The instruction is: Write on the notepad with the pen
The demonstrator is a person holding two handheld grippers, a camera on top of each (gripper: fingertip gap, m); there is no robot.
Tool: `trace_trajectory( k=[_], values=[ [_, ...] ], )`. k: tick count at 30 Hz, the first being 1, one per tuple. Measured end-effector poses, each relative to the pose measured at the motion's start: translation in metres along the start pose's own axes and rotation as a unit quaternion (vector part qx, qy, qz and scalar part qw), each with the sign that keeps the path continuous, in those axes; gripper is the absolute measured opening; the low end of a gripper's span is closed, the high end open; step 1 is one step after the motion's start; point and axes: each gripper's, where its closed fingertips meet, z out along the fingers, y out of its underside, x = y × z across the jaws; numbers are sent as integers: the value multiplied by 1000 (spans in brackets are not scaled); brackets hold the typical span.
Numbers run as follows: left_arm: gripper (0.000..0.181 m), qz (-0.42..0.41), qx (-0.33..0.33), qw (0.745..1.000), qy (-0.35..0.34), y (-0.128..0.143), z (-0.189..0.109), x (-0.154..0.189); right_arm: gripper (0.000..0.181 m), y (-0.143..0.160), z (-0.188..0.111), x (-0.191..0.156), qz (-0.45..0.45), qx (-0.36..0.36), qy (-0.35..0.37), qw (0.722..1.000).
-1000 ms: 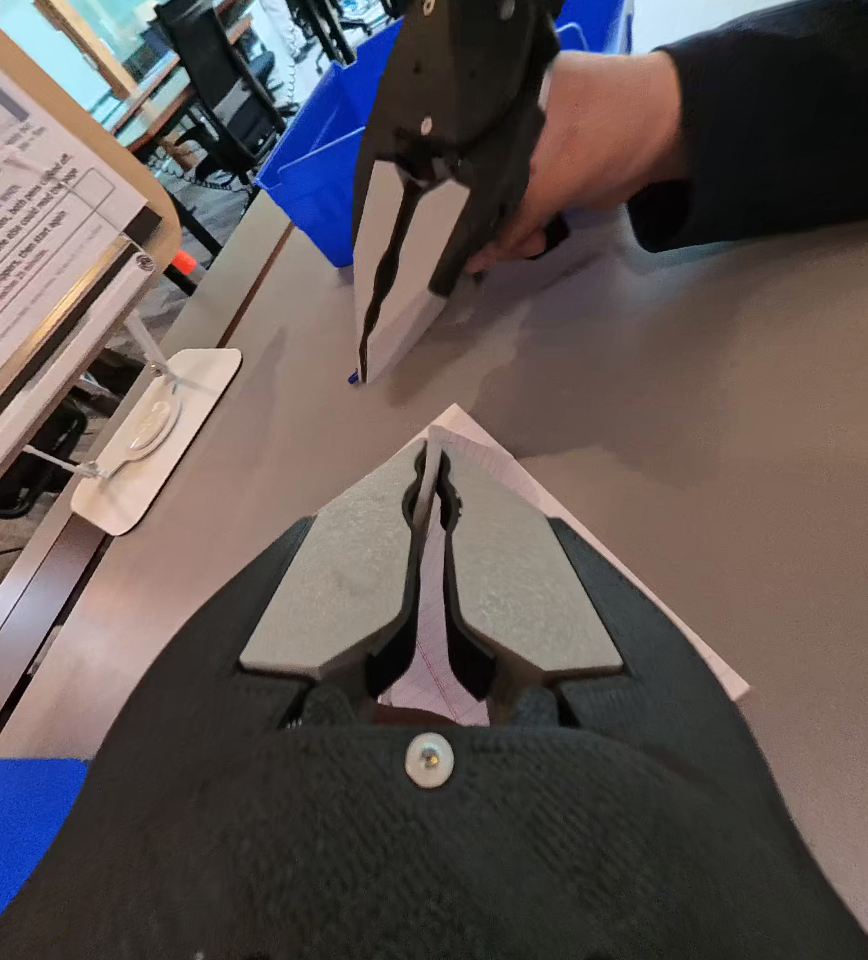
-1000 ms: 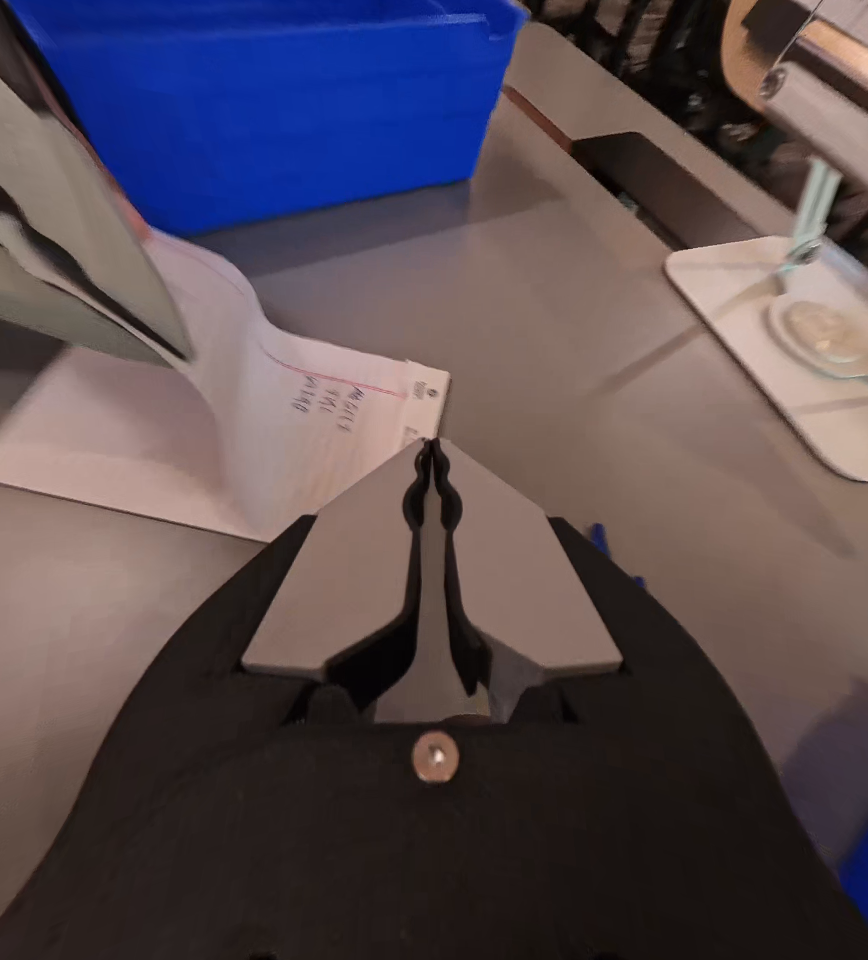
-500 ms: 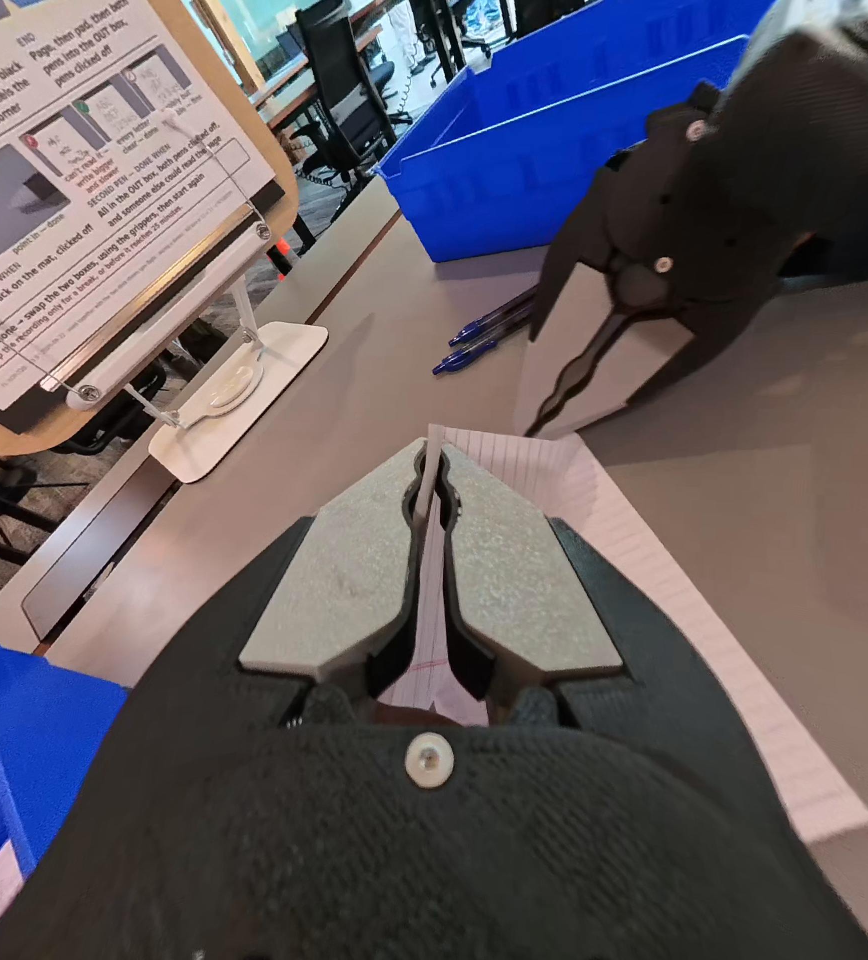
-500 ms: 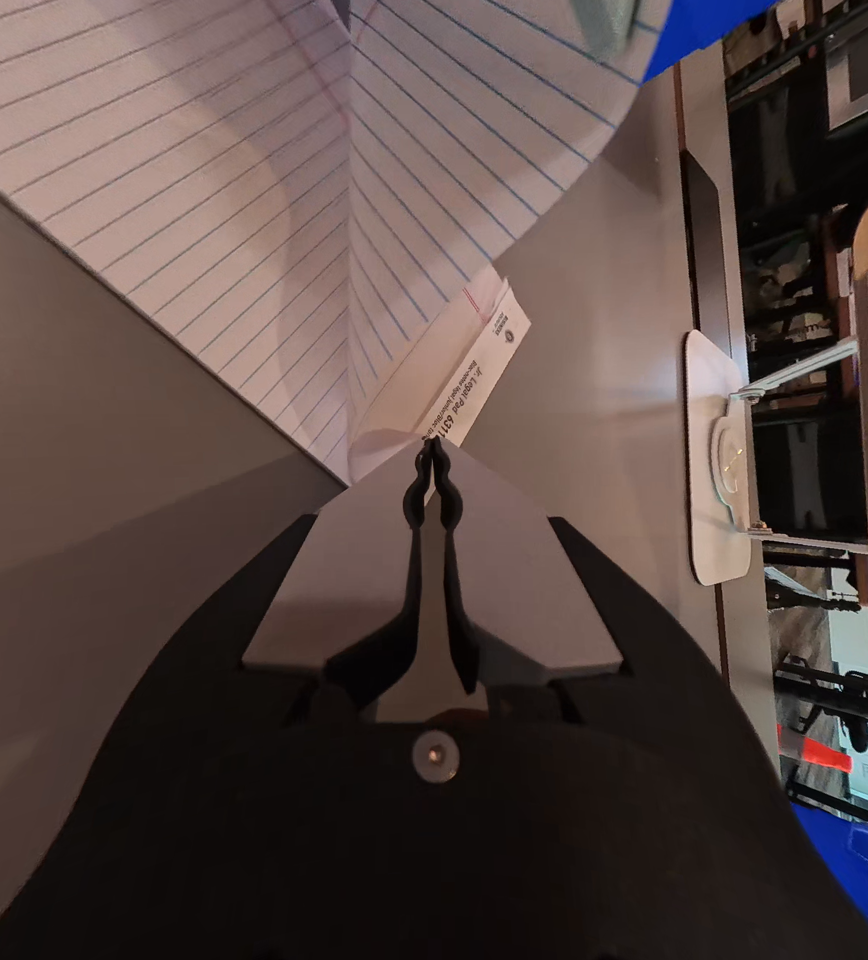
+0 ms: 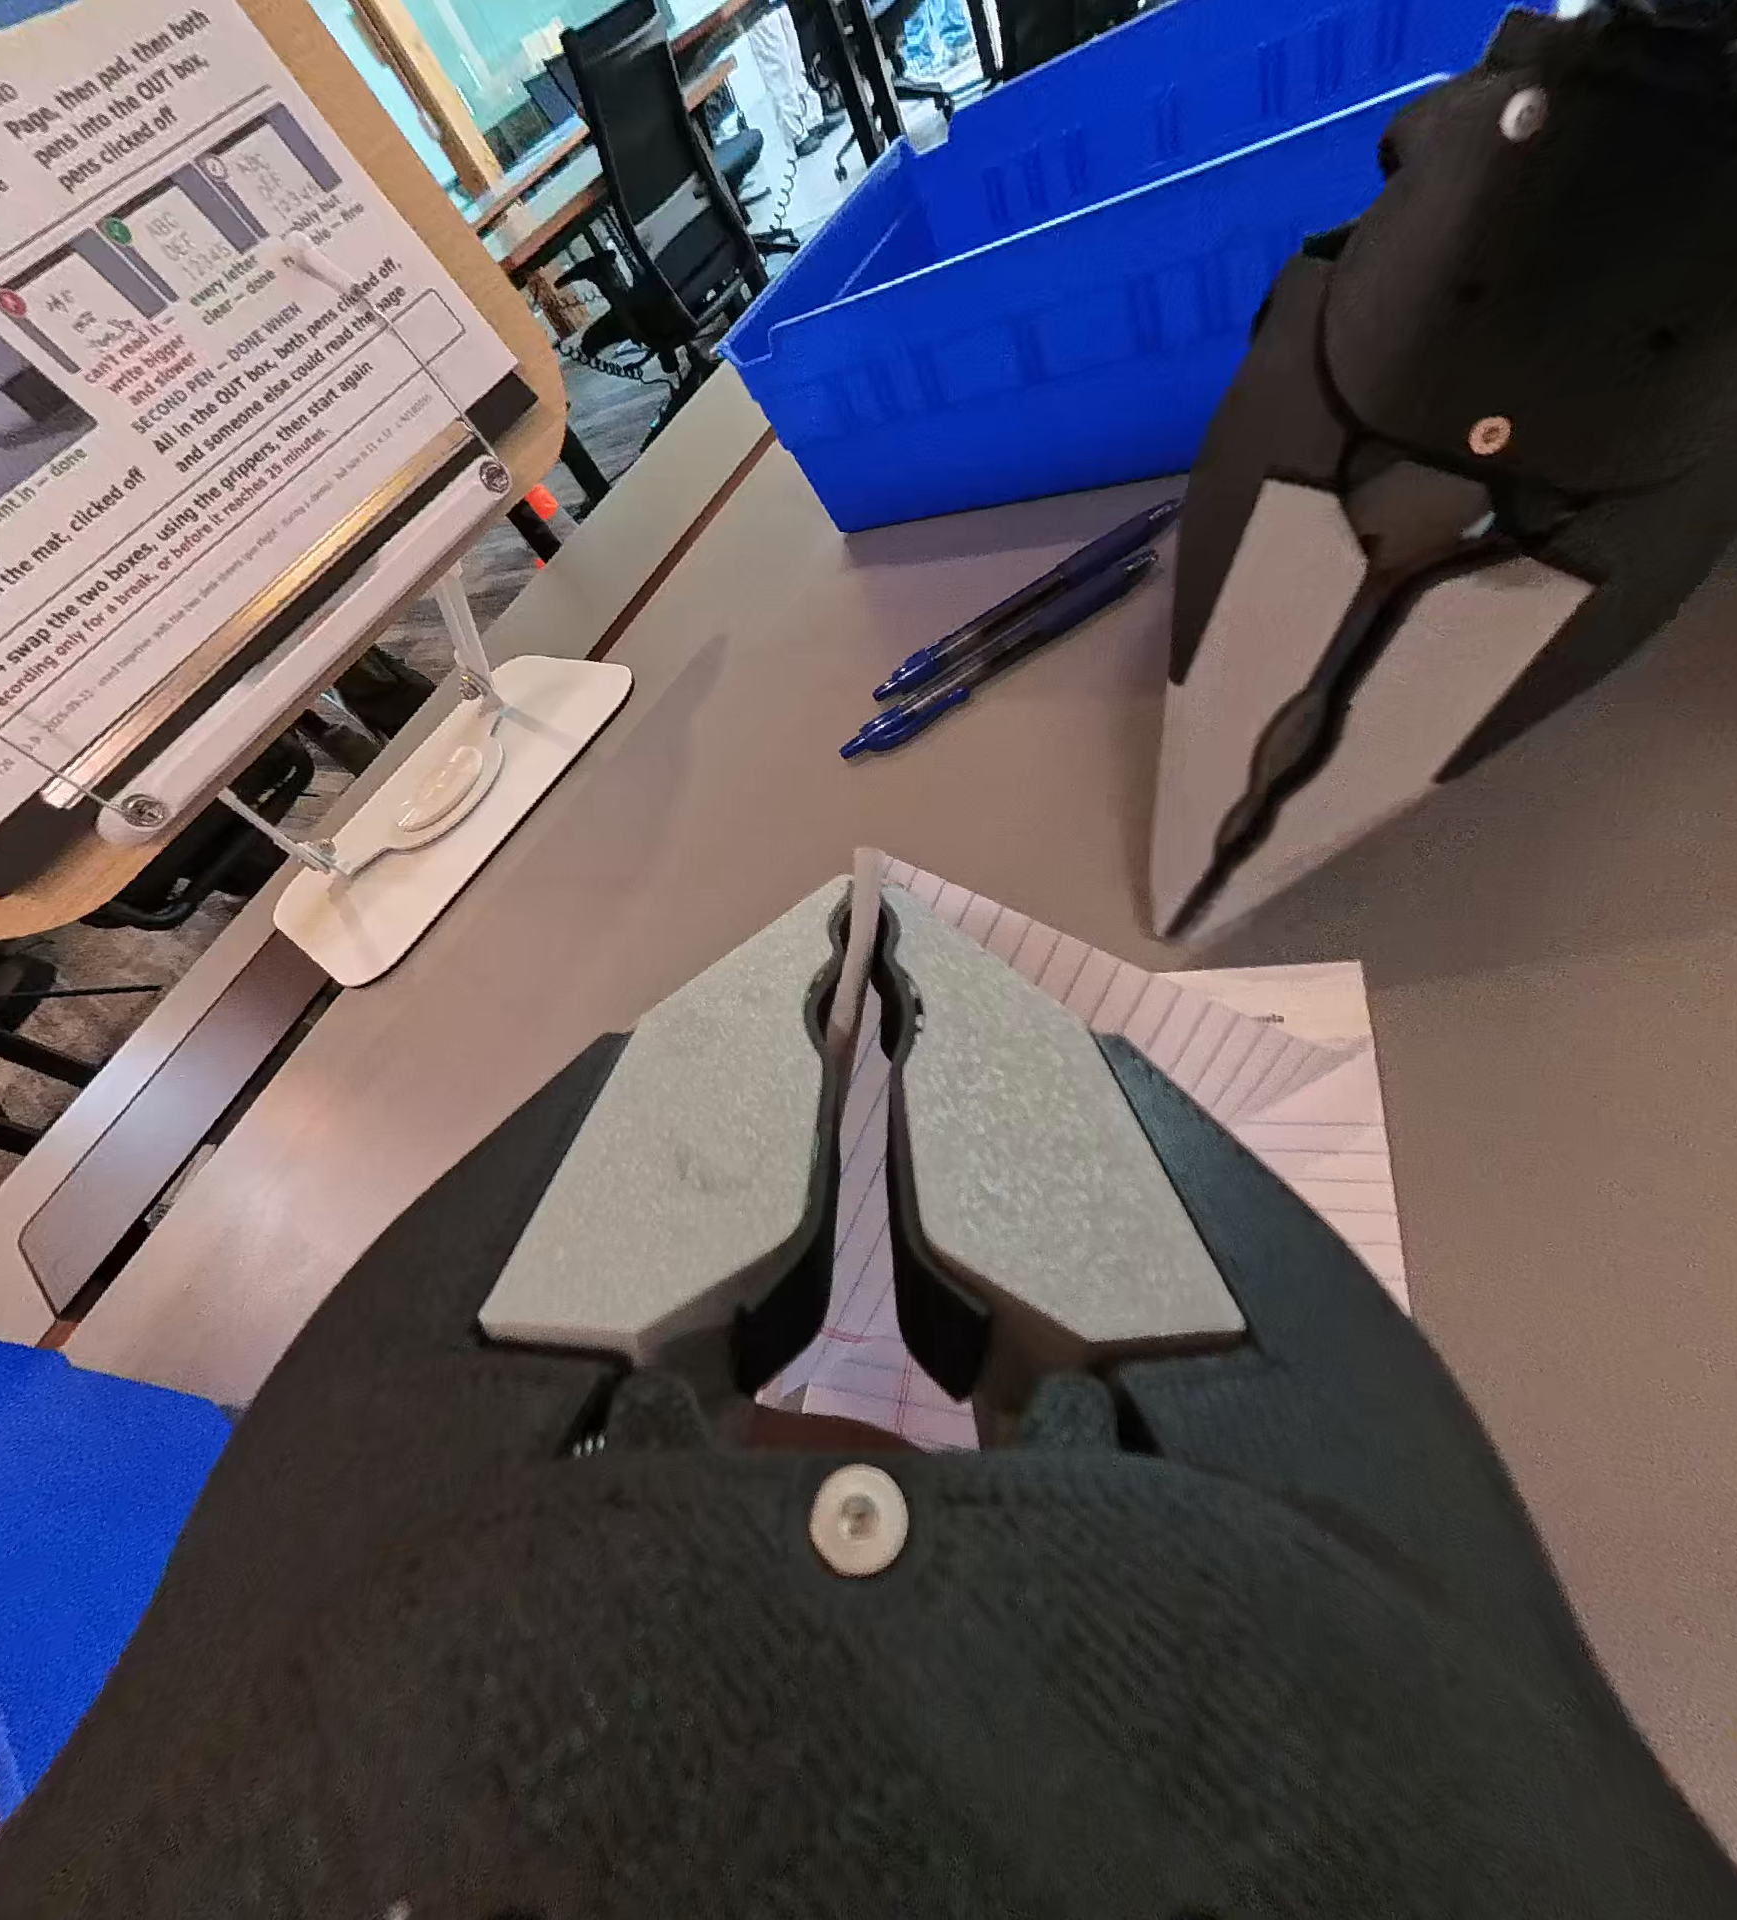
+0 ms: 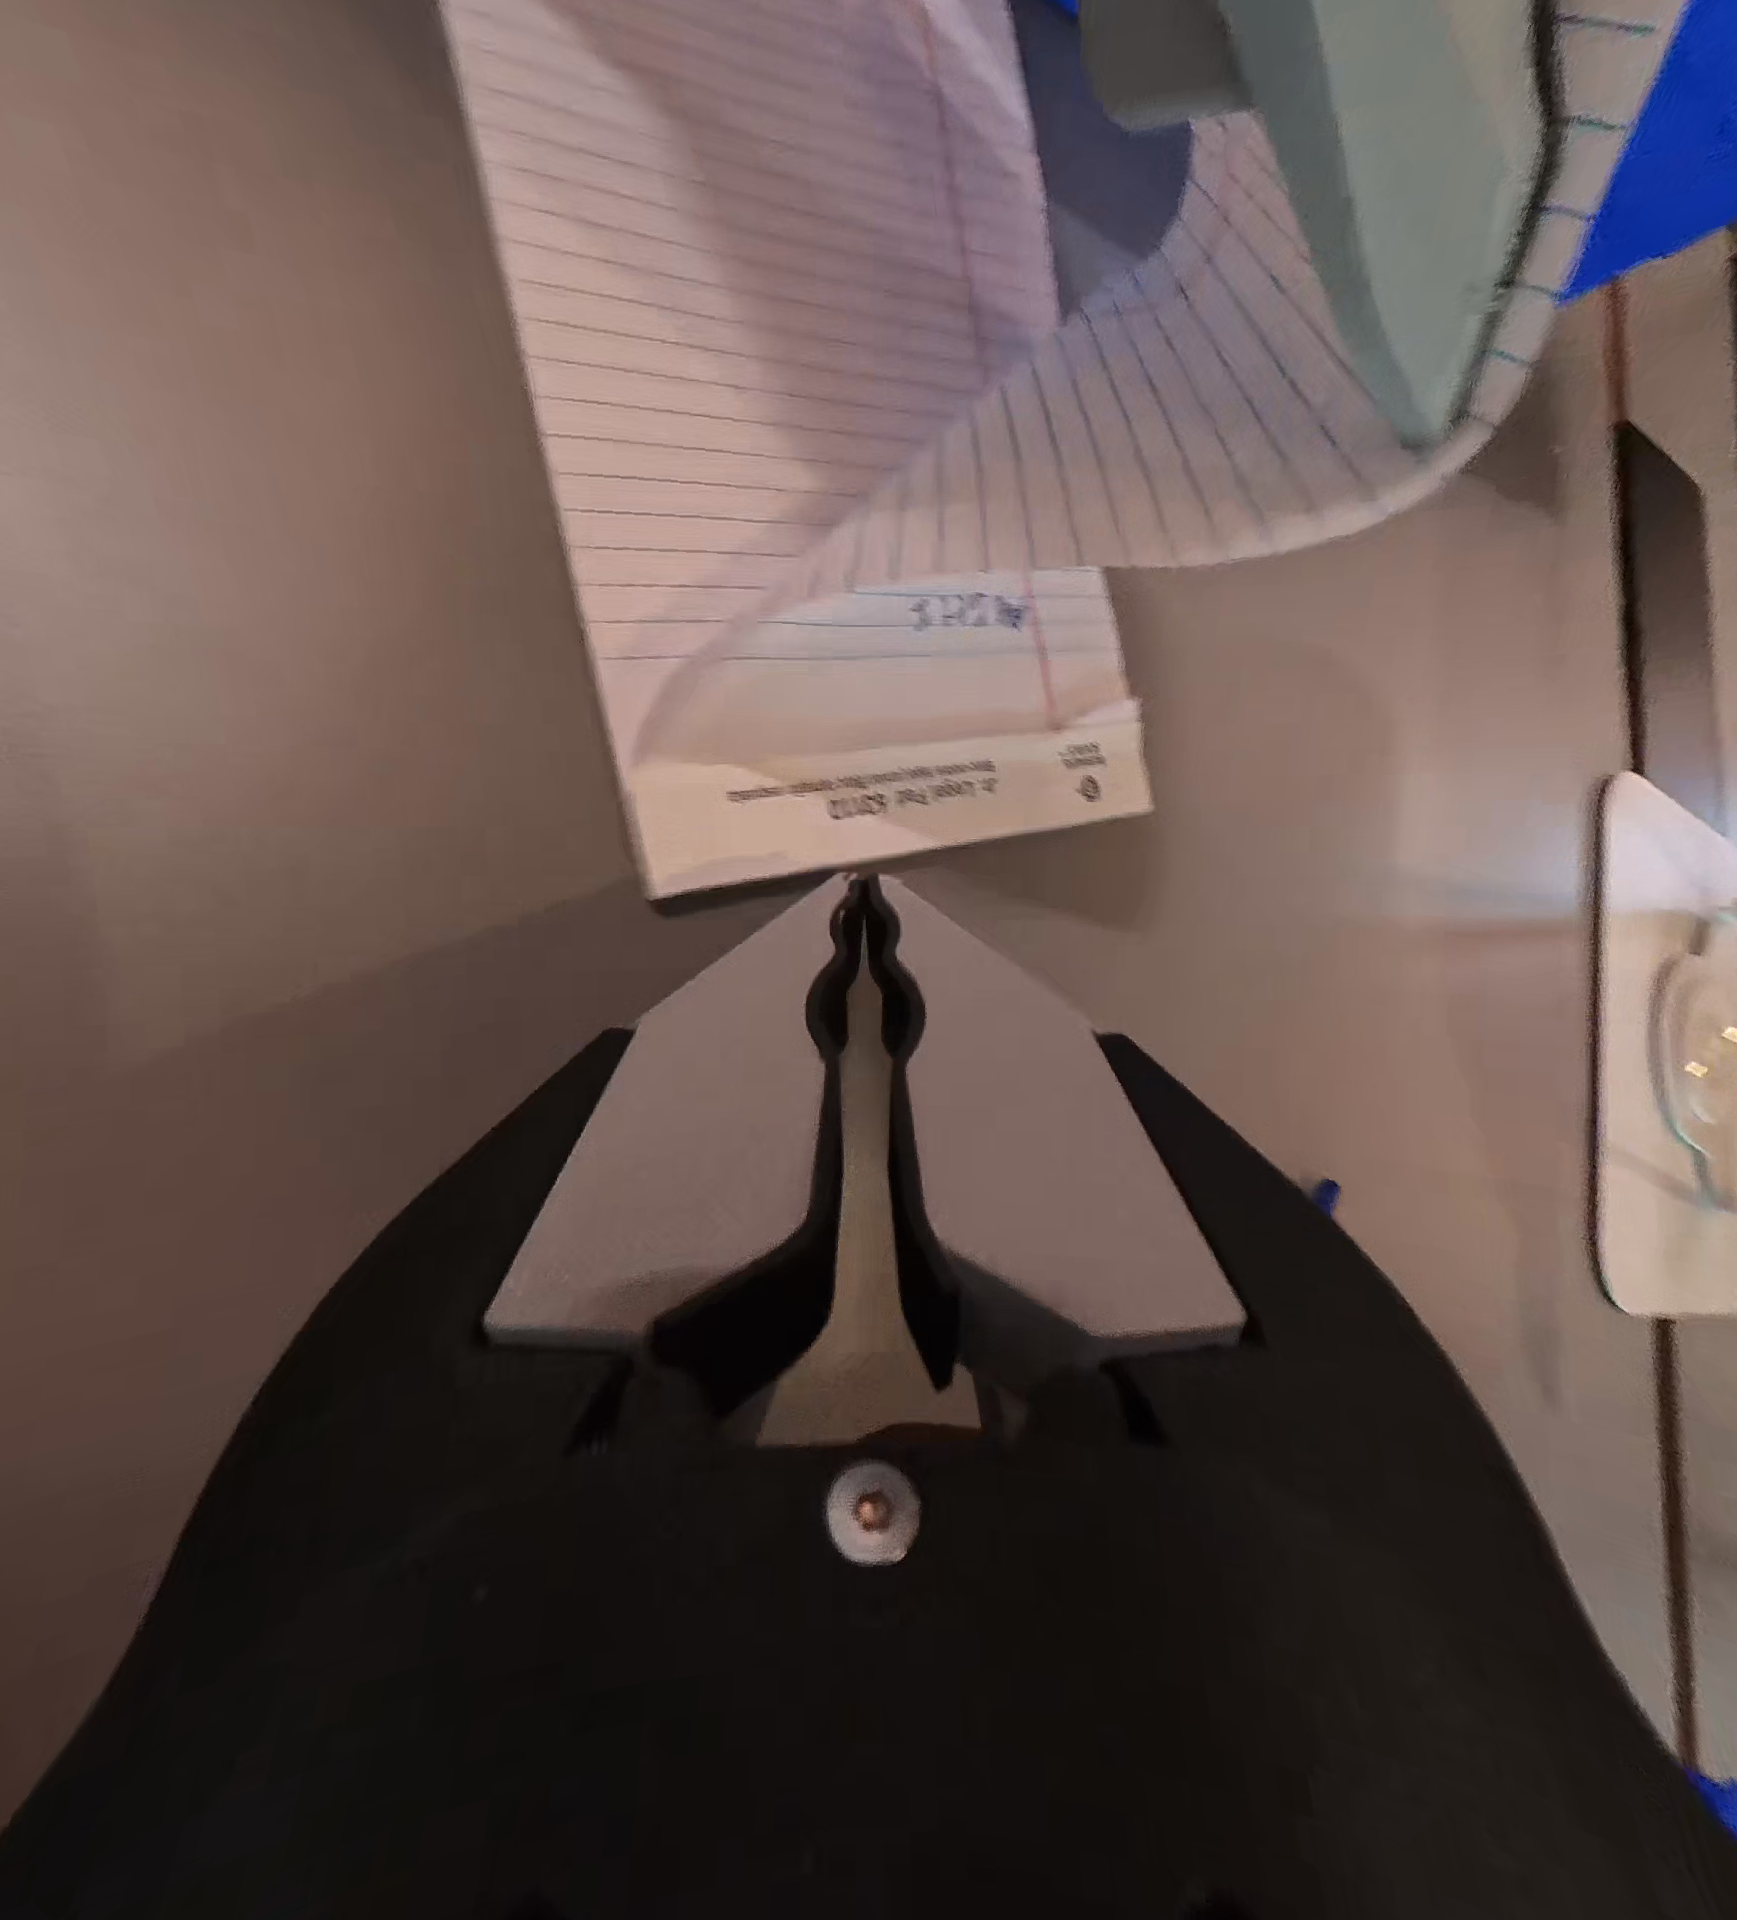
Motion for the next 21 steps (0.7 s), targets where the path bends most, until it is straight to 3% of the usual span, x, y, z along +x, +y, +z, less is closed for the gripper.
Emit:
trace_trajectory(
  k=[3,8,13,21],
  values=[
    [0,-1,0,1000,-6,0,-1,-2,0,-11,0,13,-13,7,53,998],
    [0,-25,6,1000,-16,0,-3,-10,0,-20,7,14,-117,-31,131,984],
    [0,-39,-18,999,-33,9,-1,-18,0,-15,18,3,-156,-61,153,974],
    [0,-46,-9,999,-10,6,-5,-13,0,-18,19,18,-232,-68,240,940]
  ],
)
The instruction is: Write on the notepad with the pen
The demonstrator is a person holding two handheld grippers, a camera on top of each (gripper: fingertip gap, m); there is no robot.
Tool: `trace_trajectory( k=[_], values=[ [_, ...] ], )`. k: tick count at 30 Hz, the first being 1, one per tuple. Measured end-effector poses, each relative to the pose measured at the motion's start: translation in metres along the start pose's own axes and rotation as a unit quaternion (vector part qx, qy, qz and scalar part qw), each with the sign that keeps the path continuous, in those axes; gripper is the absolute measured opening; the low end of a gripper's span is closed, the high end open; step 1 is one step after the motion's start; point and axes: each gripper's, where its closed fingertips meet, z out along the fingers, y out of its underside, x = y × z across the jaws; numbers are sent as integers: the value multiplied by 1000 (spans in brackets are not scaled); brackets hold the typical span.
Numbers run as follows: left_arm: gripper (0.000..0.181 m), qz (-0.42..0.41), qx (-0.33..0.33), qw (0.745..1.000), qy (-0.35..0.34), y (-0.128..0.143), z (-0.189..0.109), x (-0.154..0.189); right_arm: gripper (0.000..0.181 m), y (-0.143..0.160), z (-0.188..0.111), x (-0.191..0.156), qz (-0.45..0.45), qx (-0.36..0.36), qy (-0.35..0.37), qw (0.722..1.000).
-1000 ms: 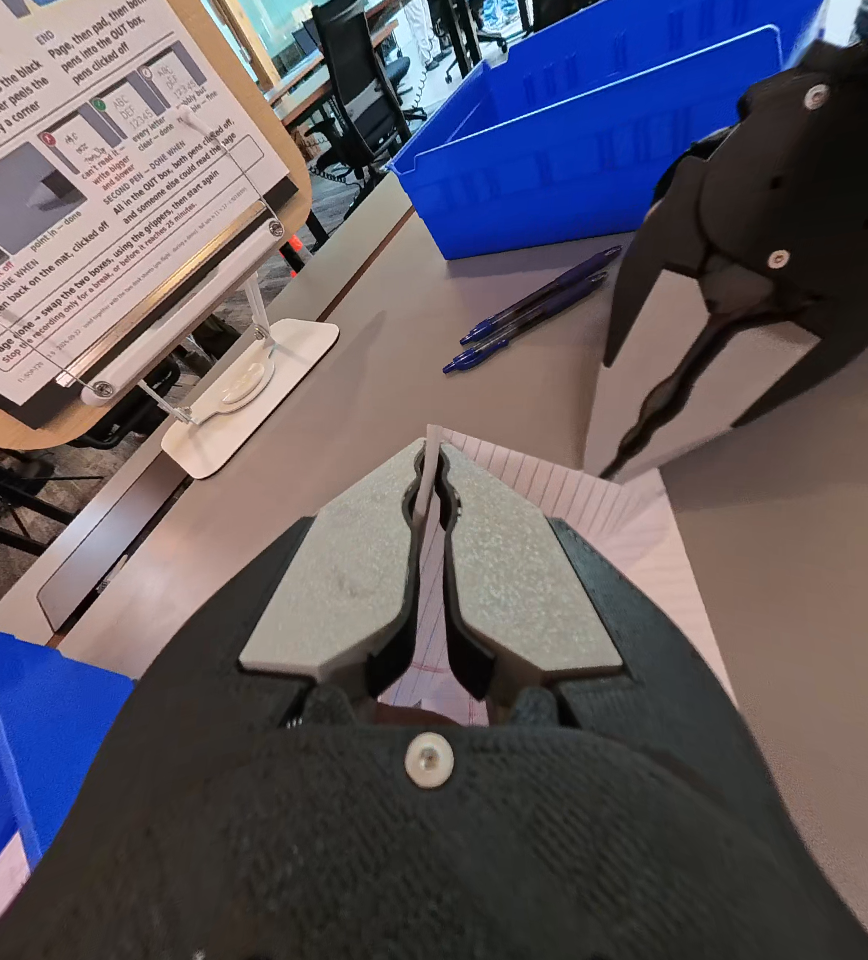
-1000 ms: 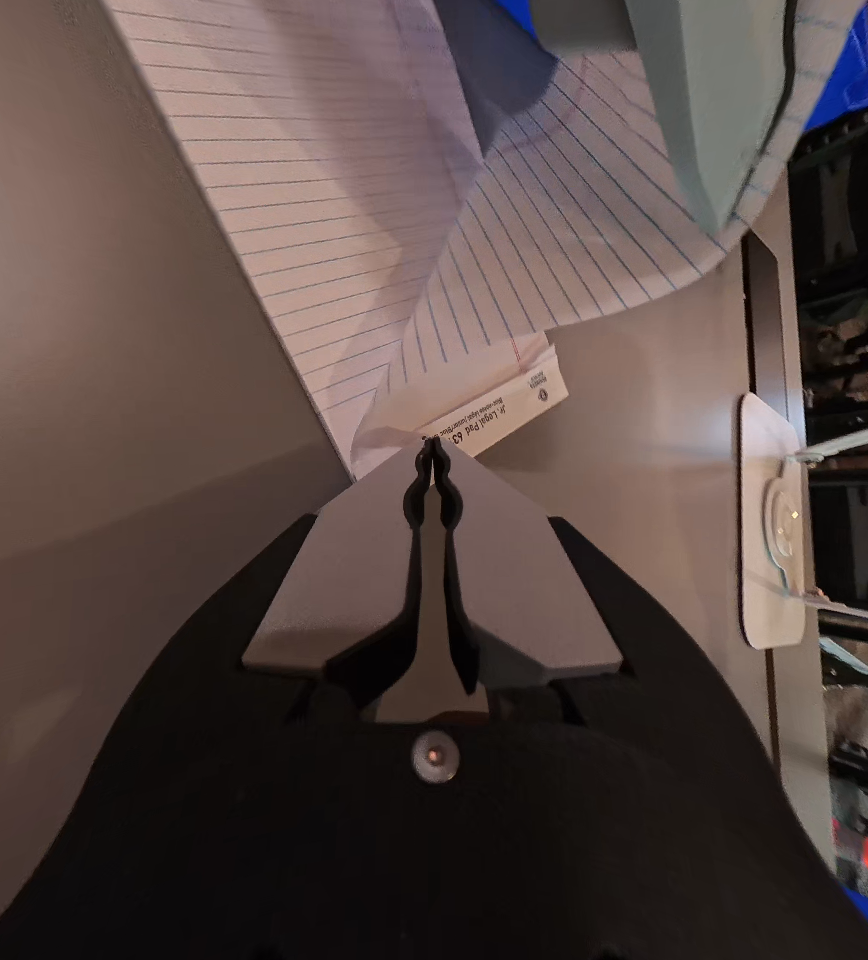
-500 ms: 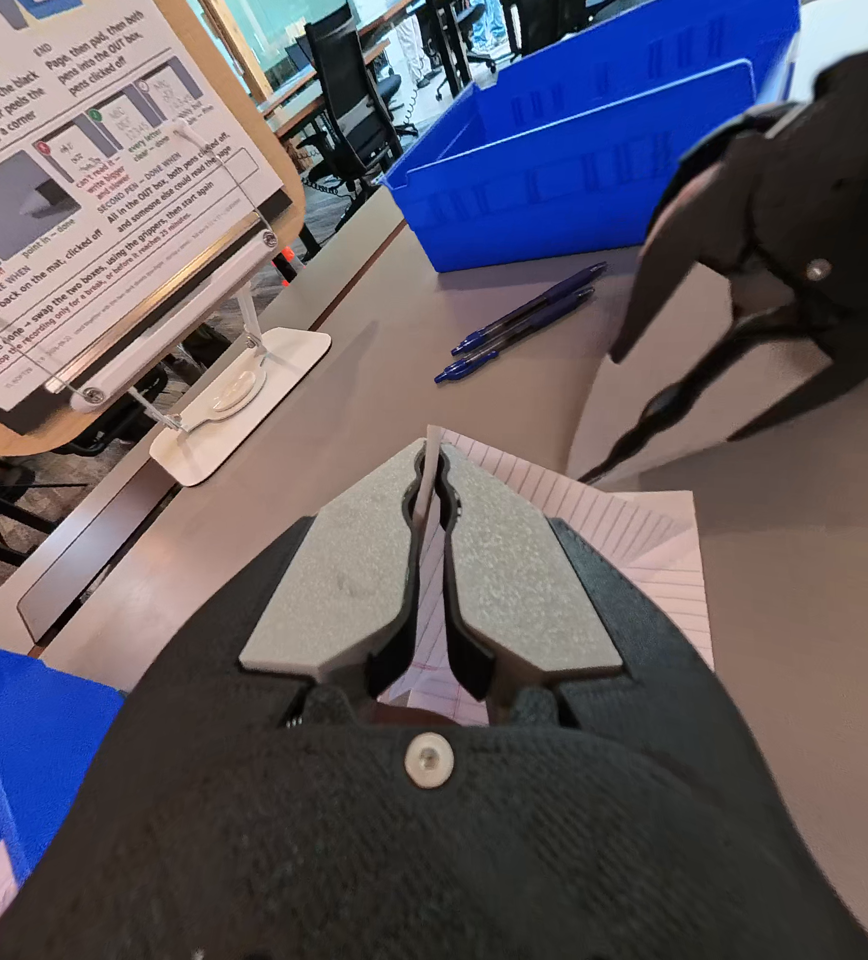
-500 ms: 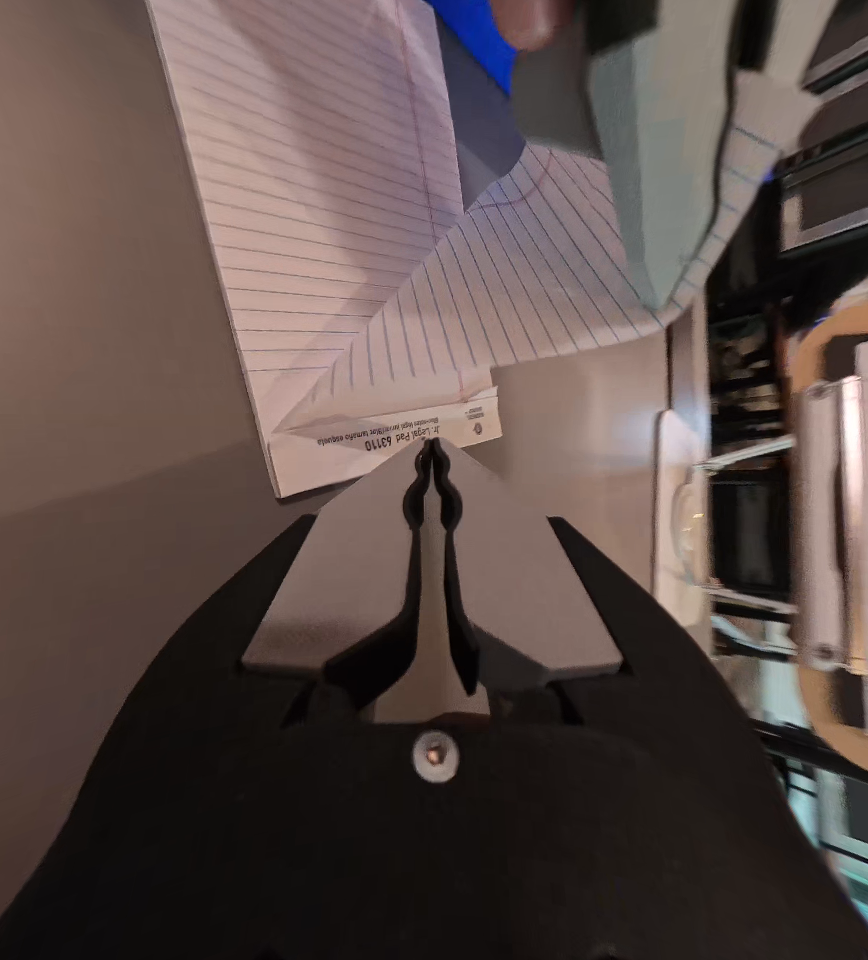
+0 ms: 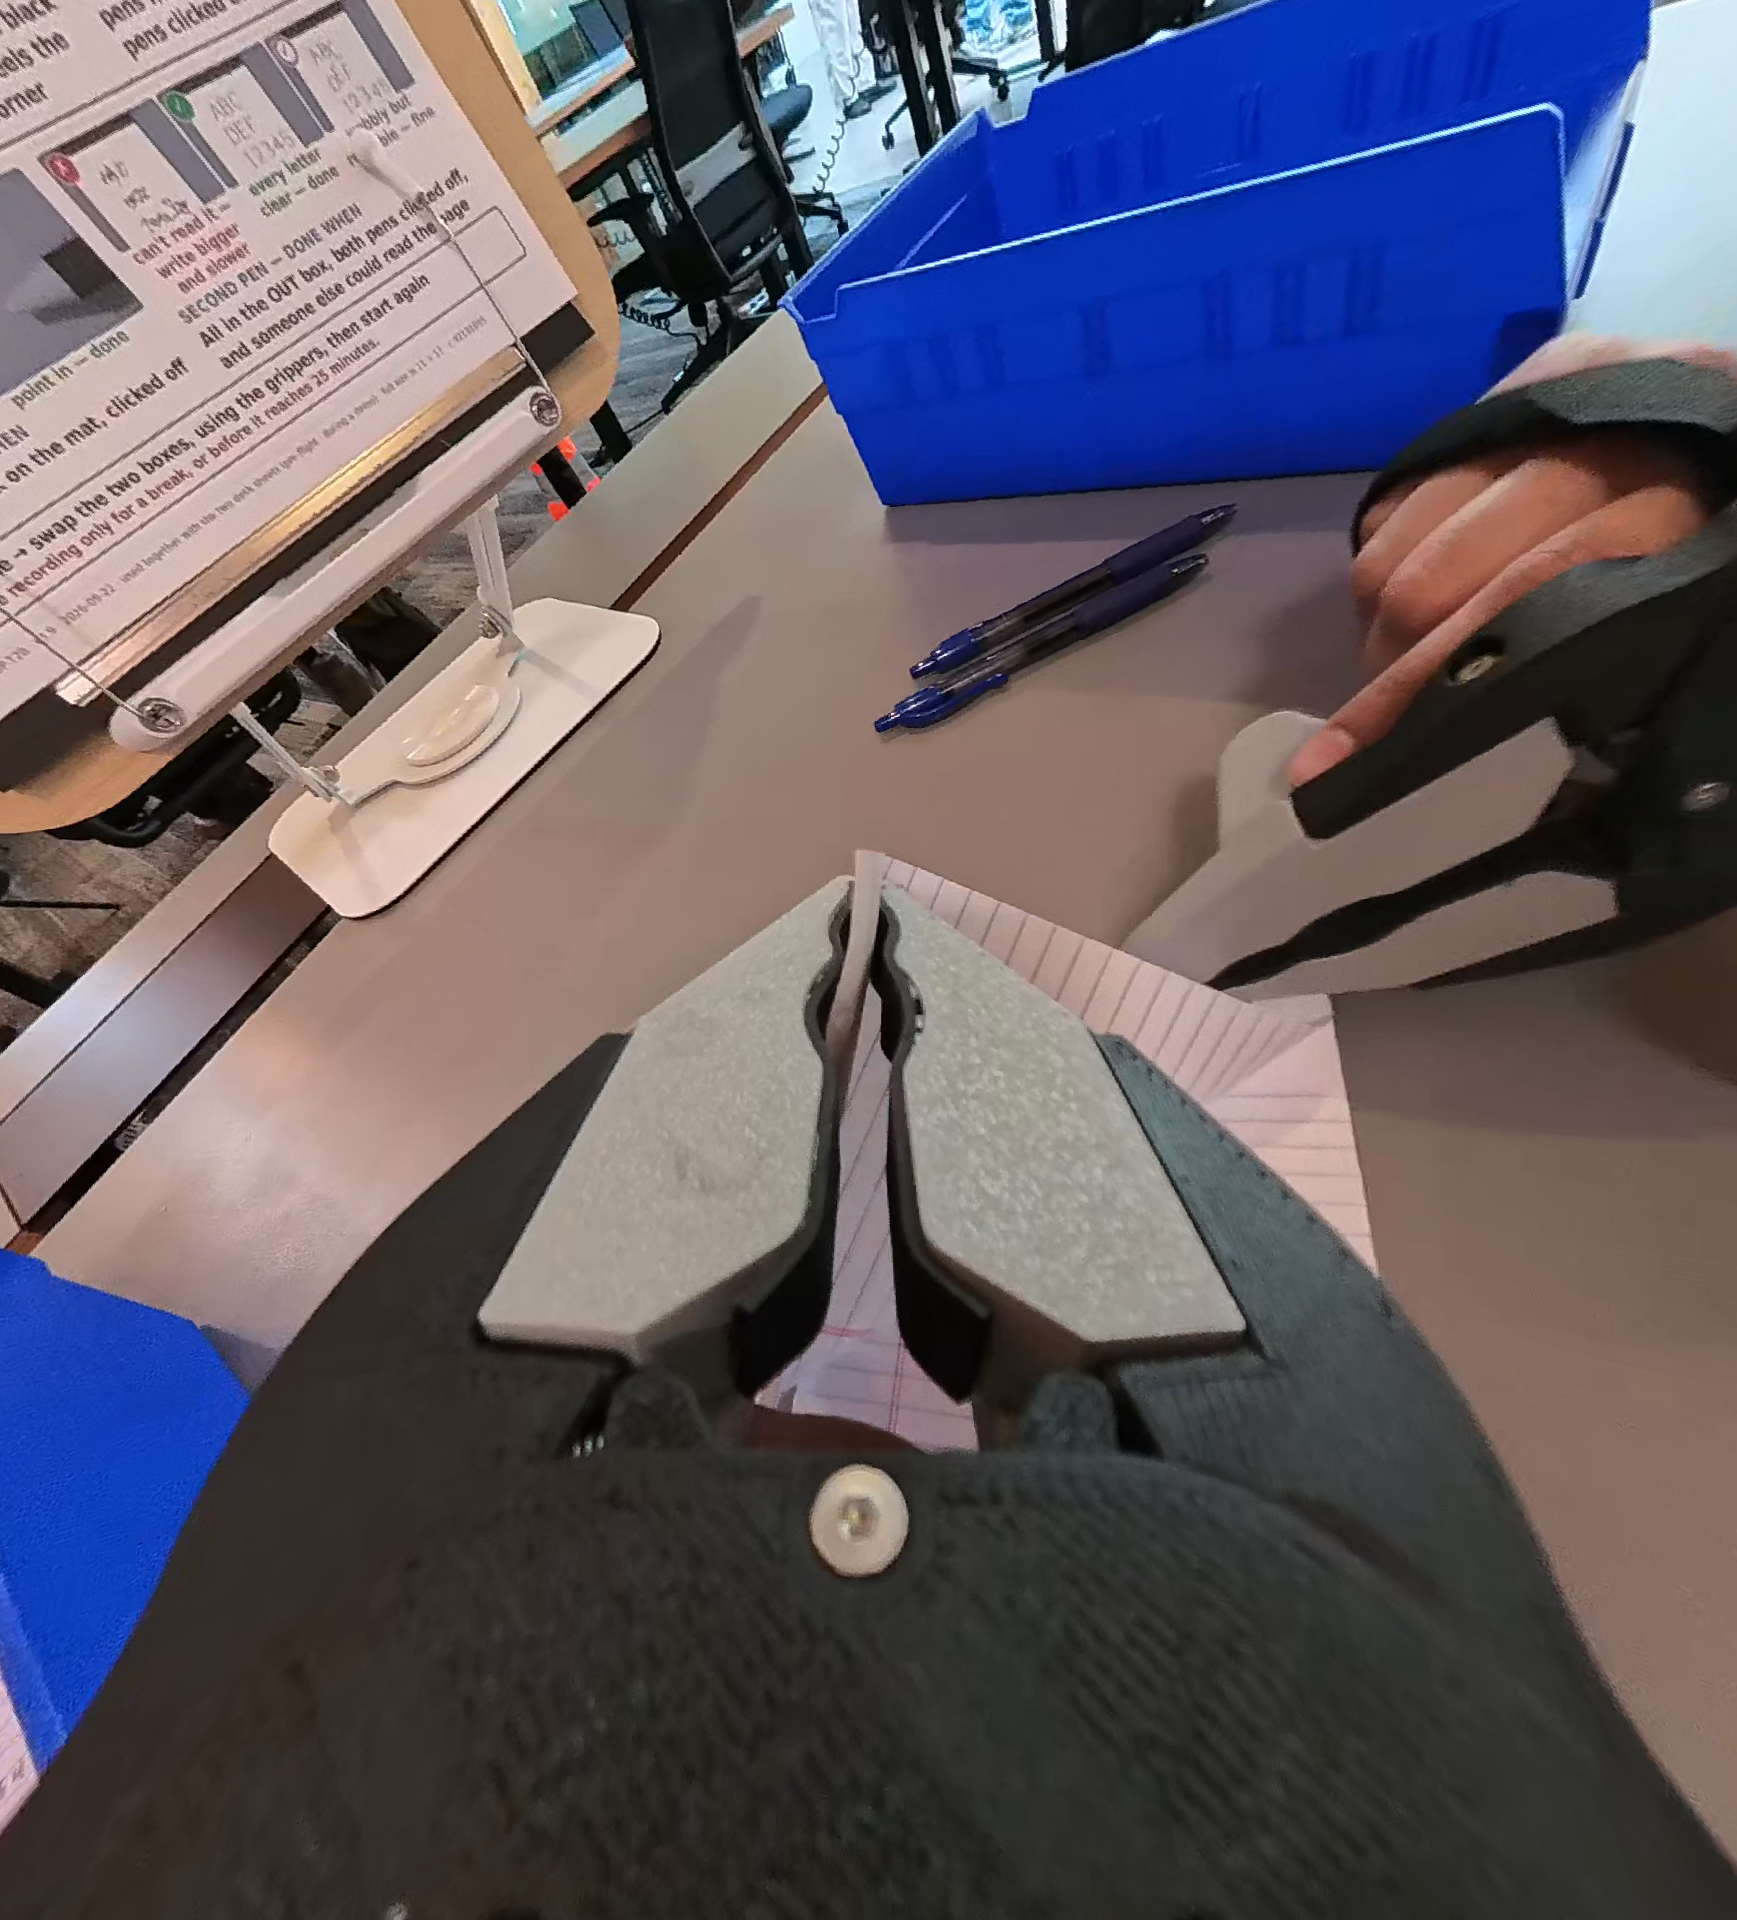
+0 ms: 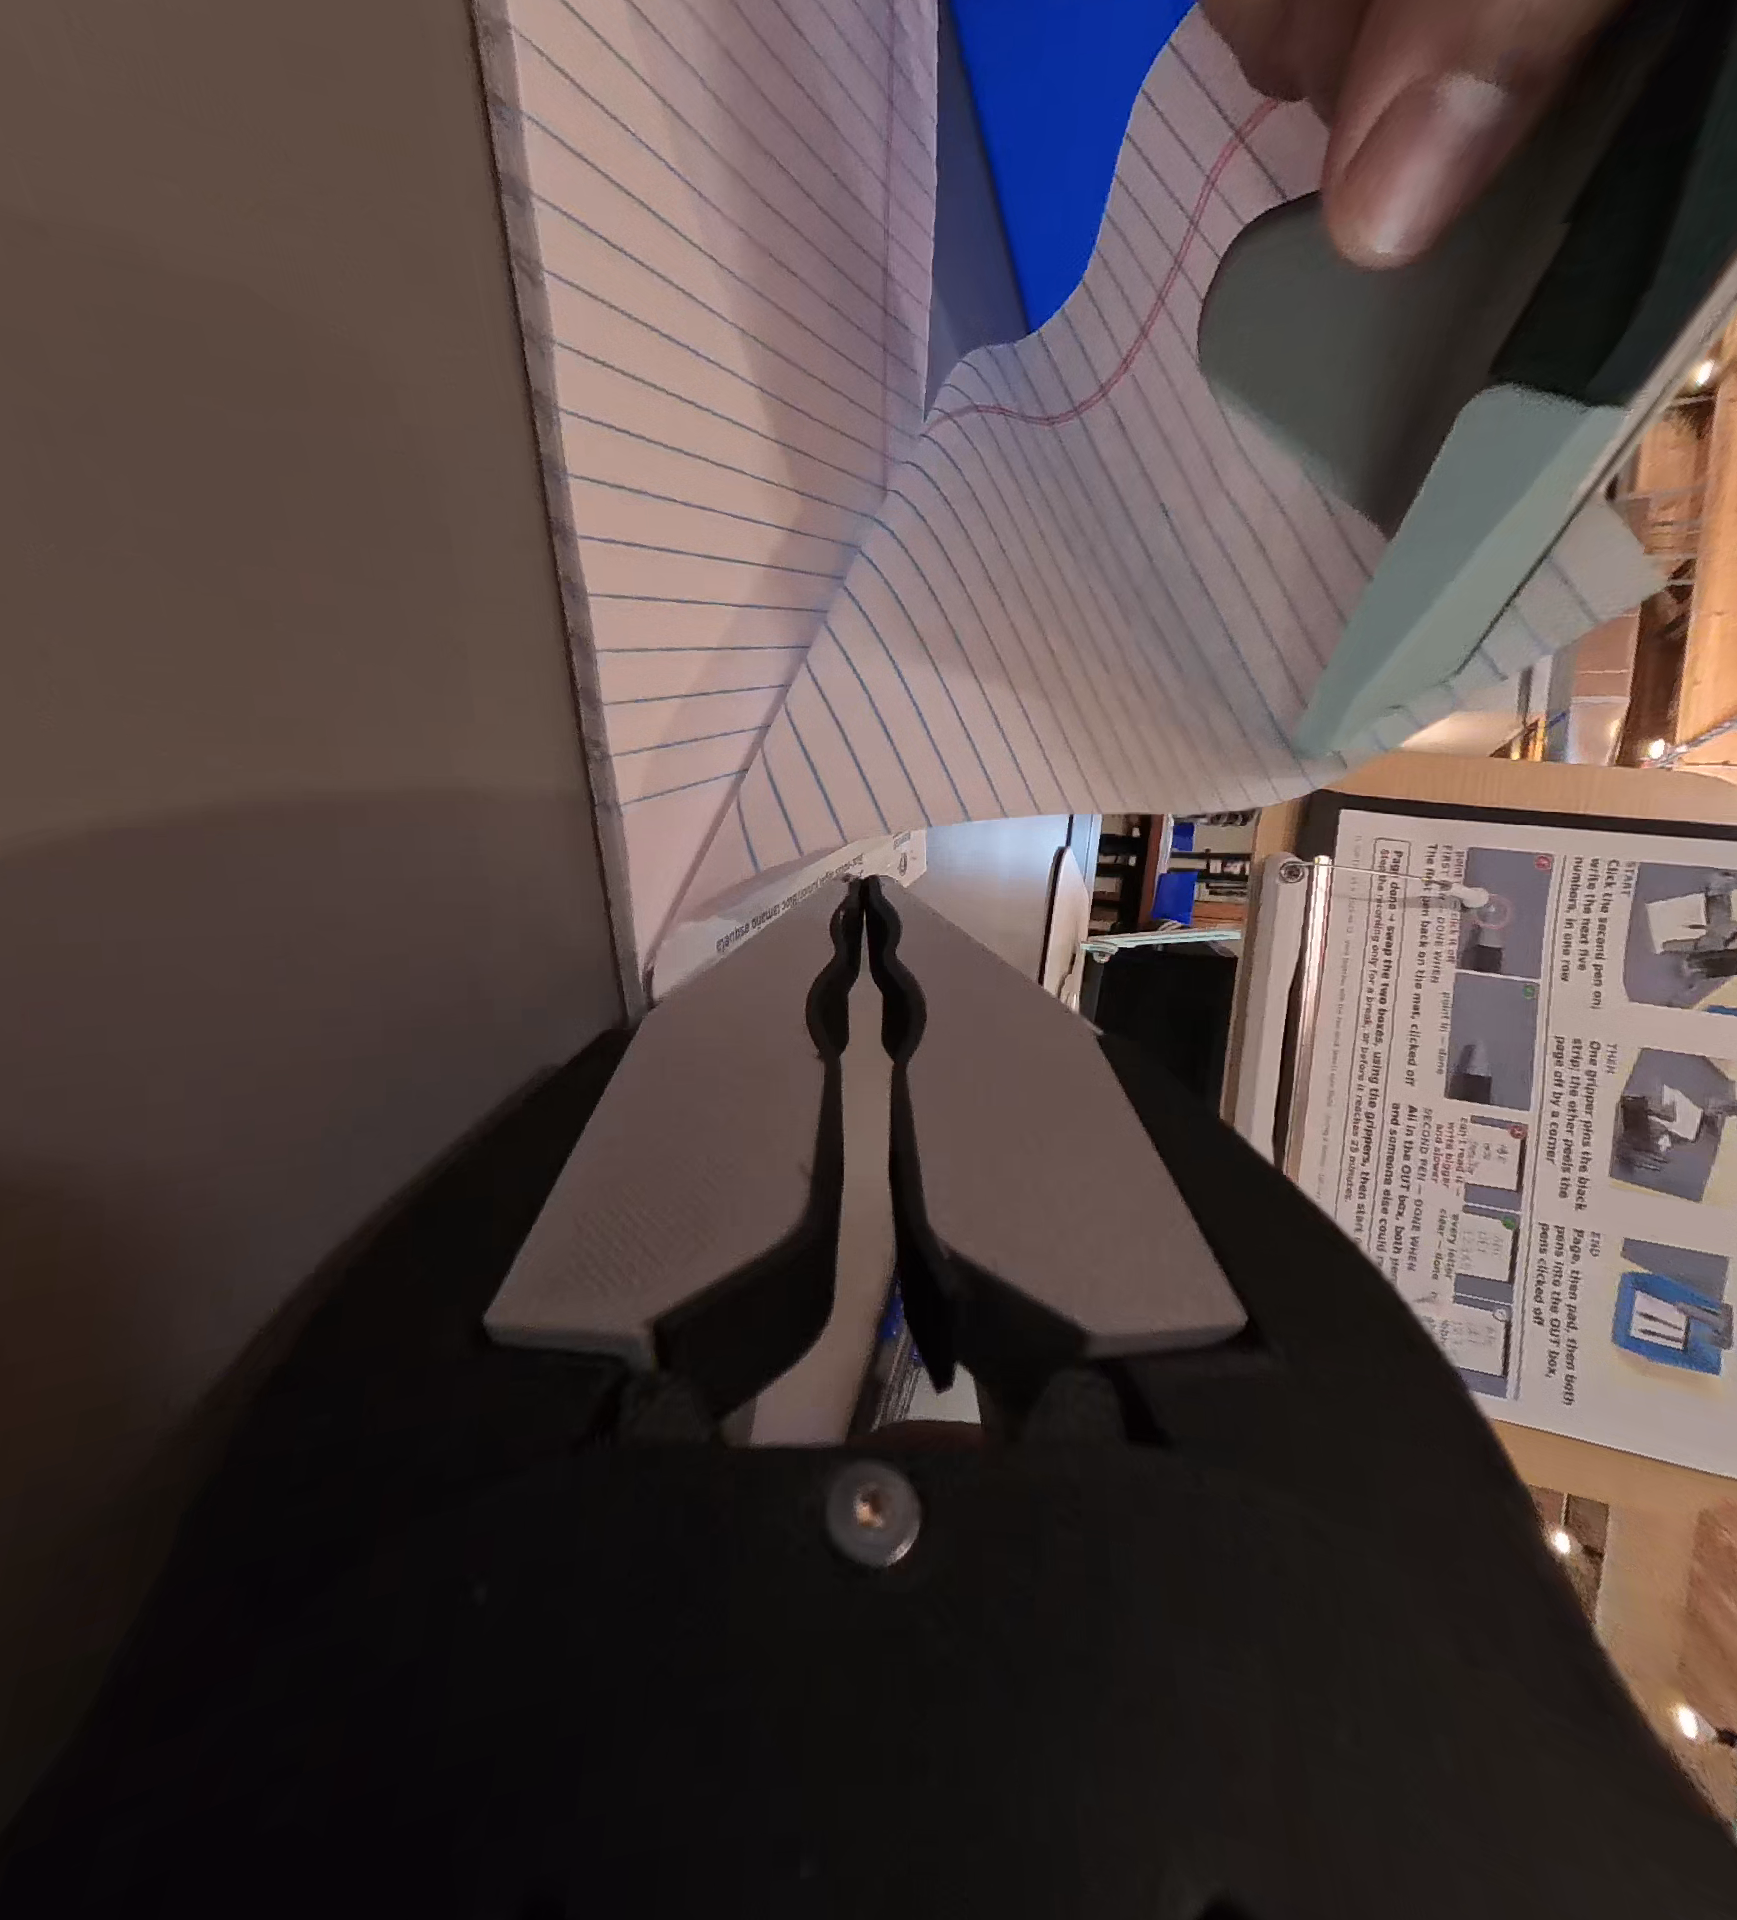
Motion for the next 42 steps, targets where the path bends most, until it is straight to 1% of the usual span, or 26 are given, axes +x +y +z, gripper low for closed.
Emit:
trace_trajectory(
  k=[3,10,14,18,21,24,27,32,34,35,39,42],
  values=[
    [0,-4,1,1000,-2,0,-1,-2,0,7,9,-1,-4,-21,5,1000],
    [0,-8,-1,1000,-6,2,-1,-4,0,4,10,-1,-14,-5,13,1000],
    [0,-16,-1,1000,-9,3,-2,-7,0,4,9,-3,-3,2,5,1000],
    [0,-21,-4,1000,-18,3,0,-10,0,2,5,-4,-20,7,12,1000],
    [0,-32,-6,999,-18,3,1,-11,0,4,5,-4,-22,-7,15,1000],
    [0,-49,-3,999,-16,2,0,-12,0,8,7,-3,-13,-37,18,999],
    [0,-47,6,999,-17,-2,-2,-12,0,11,8,-1,-15,-58,24,998],
    [0,-56,2,998,-15,-1,-3,-13,0,12,8,-2,-34,-72,16,997],
    [0,-70,8,997,-32,-1,-6,-22,0,12,8,-2,-45,-79,16,996],
    [0,-77,9,997,-27,-1,-7,-22,0,12,8,-2,-49,-81,15,995],
    [0,-70,6,997,-38,-1,-5,-23,0,12,8,-2,-39,-84,15,996],
    [0,-82,8,996,-46,-1,-8,-28,0,13,7,0,-26,-83,32,996]
  ],
)
